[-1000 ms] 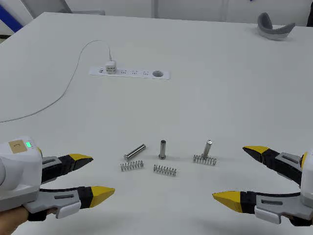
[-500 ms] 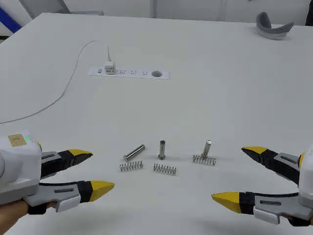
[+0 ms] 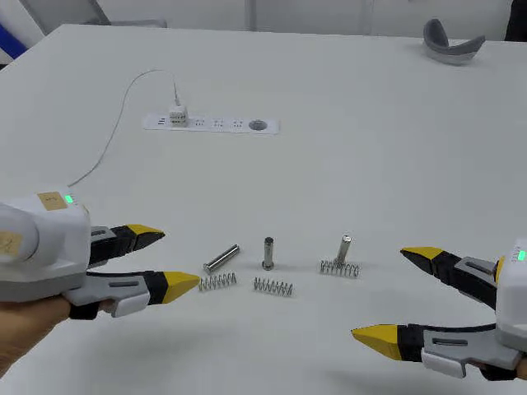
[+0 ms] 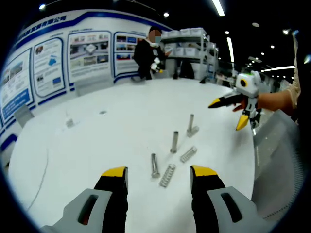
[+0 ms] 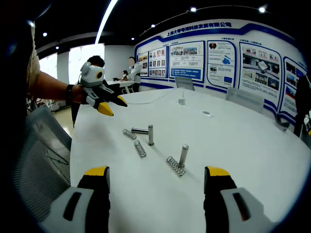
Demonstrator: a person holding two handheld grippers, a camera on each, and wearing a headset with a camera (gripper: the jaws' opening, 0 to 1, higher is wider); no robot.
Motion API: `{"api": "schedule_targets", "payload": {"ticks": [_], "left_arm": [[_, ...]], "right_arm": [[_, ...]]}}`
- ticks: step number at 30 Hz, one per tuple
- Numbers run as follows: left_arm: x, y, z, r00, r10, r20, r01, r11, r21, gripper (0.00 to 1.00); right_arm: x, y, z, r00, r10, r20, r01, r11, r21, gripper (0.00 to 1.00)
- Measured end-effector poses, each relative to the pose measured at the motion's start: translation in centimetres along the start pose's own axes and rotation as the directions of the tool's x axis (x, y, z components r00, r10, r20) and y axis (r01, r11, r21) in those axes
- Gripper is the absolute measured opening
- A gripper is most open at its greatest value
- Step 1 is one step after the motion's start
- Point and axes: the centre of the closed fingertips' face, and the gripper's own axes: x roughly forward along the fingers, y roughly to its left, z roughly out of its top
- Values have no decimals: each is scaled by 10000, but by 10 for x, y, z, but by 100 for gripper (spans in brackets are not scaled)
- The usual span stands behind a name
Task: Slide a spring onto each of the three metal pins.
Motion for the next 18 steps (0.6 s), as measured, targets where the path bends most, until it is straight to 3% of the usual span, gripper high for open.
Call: {"api": "schedule_targets", "payload": {"ticks": [18], "left_arm": [[43, 10, 8, 9986, -118, -510, 138, 9991, 403, 49]], "right_arm": [[1, 0, -2, 10000, -51, -47, 52, 10000, 63, 81]]}}
